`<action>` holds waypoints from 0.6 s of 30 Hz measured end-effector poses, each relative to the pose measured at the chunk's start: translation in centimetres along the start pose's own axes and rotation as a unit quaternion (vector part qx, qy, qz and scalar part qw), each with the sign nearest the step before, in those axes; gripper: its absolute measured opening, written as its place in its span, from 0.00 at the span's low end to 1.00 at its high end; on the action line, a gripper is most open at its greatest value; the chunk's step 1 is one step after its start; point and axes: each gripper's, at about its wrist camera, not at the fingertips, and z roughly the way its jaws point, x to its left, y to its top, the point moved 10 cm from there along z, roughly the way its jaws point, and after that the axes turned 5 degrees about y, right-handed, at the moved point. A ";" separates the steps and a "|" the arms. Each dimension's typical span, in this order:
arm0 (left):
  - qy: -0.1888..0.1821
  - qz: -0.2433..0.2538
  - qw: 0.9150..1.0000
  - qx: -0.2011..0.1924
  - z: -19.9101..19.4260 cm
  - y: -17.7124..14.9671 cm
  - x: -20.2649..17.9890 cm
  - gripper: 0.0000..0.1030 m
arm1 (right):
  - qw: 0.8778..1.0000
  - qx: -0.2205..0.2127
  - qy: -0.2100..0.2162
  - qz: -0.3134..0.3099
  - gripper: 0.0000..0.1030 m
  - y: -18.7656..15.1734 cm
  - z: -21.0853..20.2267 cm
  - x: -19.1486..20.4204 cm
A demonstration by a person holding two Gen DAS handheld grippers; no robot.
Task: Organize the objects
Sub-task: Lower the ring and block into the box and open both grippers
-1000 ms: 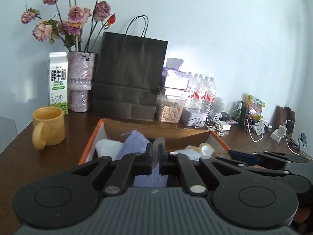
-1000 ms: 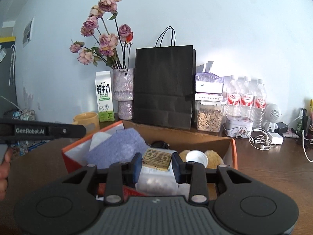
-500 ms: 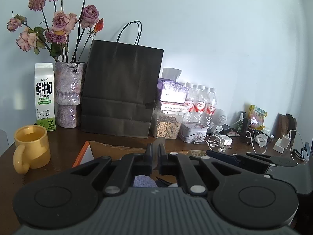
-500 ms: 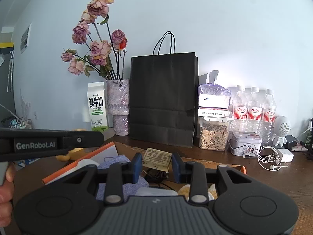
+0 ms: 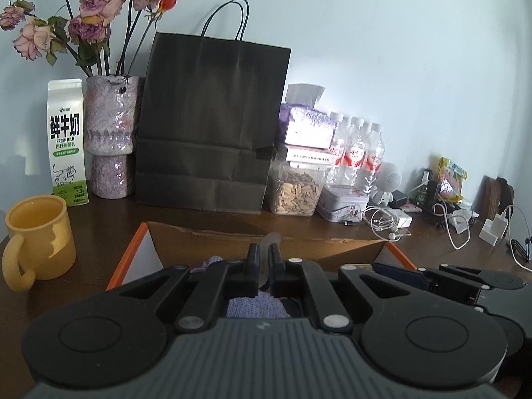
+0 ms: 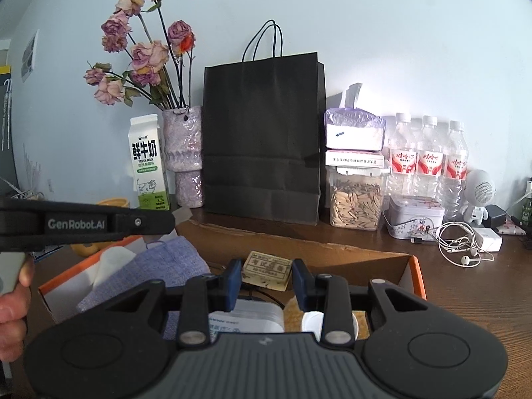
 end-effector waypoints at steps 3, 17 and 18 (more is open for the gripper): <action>0.003 0.002 1.000 0.008 0.3 -0.5 -0.1 0.06 | 1.000 0.004 -0.001 0.000 0.31 -0.3 0.1 -0.1; 0.010 0.001 1.000 0.014 0.4 -0.8 0.0 0.48 | 1.000 0.010 -0.013 0.001 0.48 -0.8 0.2 -0.3; 0.020 0.000 1.000 0.012 0.4 -0.7 0.2 0.84 | 1.000 0.010 -0.014 0.002 0.67 -0.8 0.1 -0.4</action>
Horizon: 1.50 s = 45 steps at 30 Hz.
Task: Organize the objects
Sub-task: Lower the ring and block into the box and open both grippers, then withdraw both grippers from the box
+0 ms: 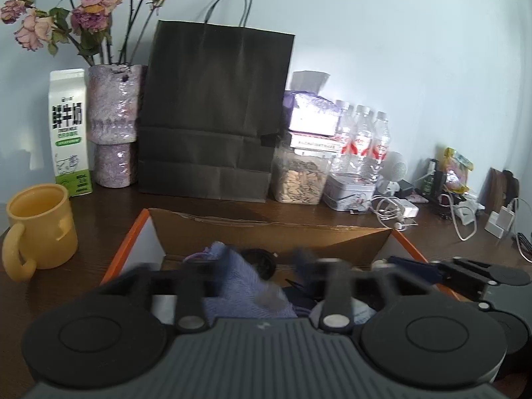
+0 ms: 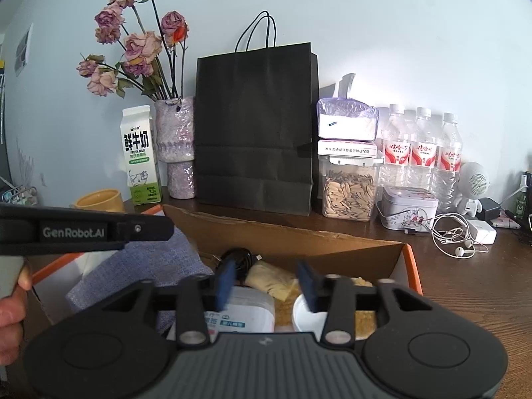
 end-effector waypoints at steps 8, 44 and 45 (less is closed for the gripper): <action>0.027 0.003 1.000 -0.011 -0.2 0.3 0.5 1.00 | 1.000 -0.008 -0.004 -0.003 1.00 0.1 -0.4 0.1; 0.049 -0.025 0.998 -0.021 -9.0 -2.5 2.9 1.00 | 1.000 -0.019 -0.010 -0.008 1.00 -2.1 -7.3 2.6; 0.051 -0.025 0.998 -0.020 -9.5 -2.8 3.2 1.00 | 1.000 -0.018 -0.009 -0.008 1.00 -2.3 -7.8 2.8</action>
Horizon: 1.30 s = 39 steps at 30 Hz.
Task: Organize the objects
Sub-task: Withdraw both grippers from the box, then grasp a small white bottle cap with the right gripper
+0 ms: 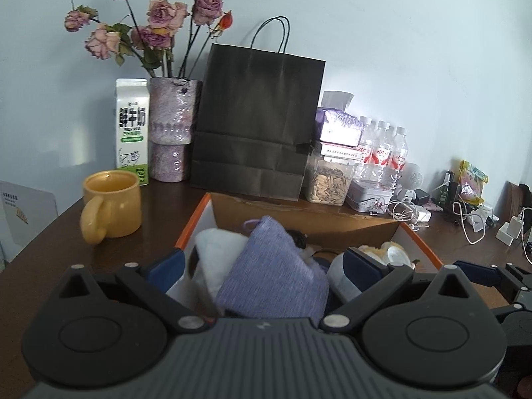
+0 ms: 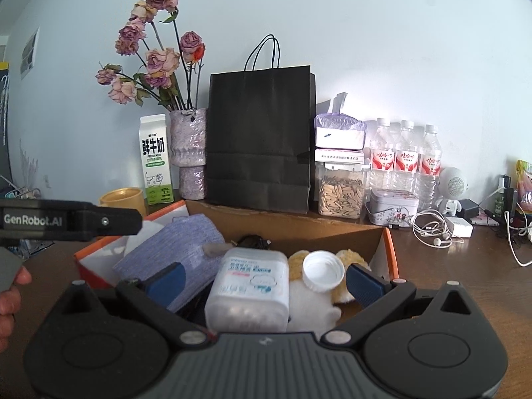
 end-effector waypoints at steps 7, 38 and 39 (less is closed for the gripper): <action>0.026 -0.003 1.000 0.012 -2.4 -2.0 3.1 1.00 | 1.000 0.015 0.017 0.005 1.00 -2.2 -2.8 1.5; 0.040 -0.016 0.998 0.046 -4.1 -5.4 7.2 1.00 | 0.986 0.145 0.076 -0.029 0.08 -8.3 2.3 6.6; 0.041 -0.016 0.998 0.048 -4.0 -5.5 7.2 1.00 | 0.986 0.146 0.075 -0.032 0.08 -8.3 2.2 6.6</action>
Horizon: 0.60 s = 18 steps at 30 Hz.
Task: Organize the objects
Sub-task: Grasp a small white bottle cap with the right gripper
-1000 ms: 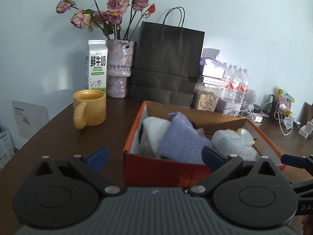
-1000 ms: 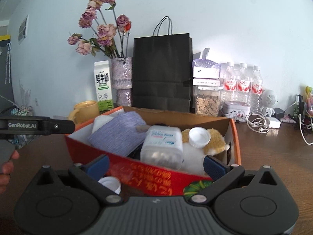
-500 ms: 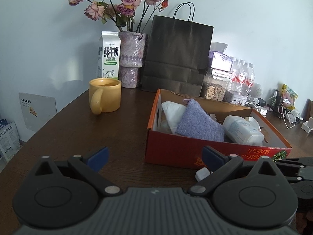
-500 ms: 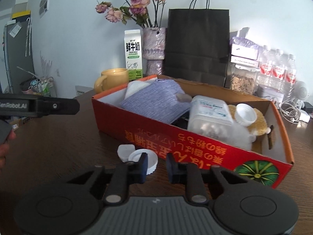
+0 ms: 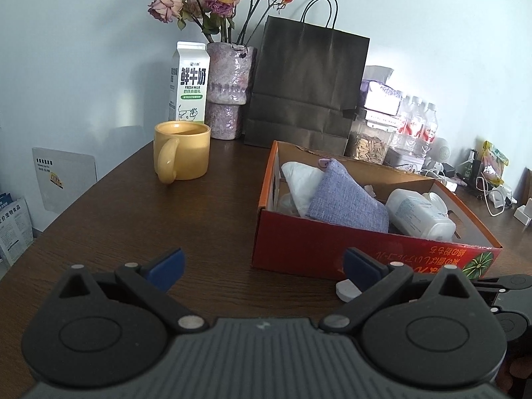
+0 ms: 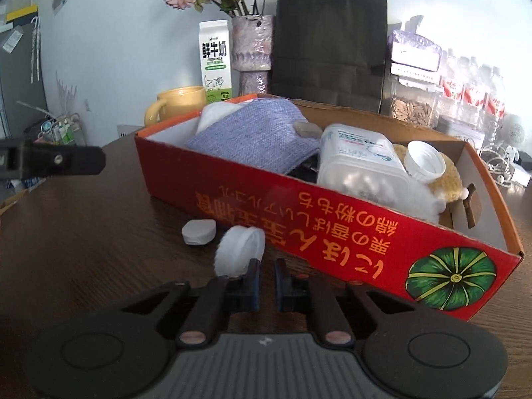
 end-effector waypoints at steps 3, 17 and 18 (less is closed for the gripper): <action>-0.001 0.002 1.000 0.004 0.2 -0.2 -0.2 1.00 | 1.000 0.000 -0.004 0.001 0.08 -0.2 -0.4 -0.3; -0.009 0.017 1.000 0.018 0.6 -1.2 -1.8 1.00 | 0.999 -0.026 -0.024 0.033 0.19 -1.0 -2.8 -3.2; -0.009 0.018 1.000 0.019 0.6 -1.3 -1.8 1.00 | 0.999 -0.029 -0.024 0.033 0.25 -0.9 -2.9 -3.2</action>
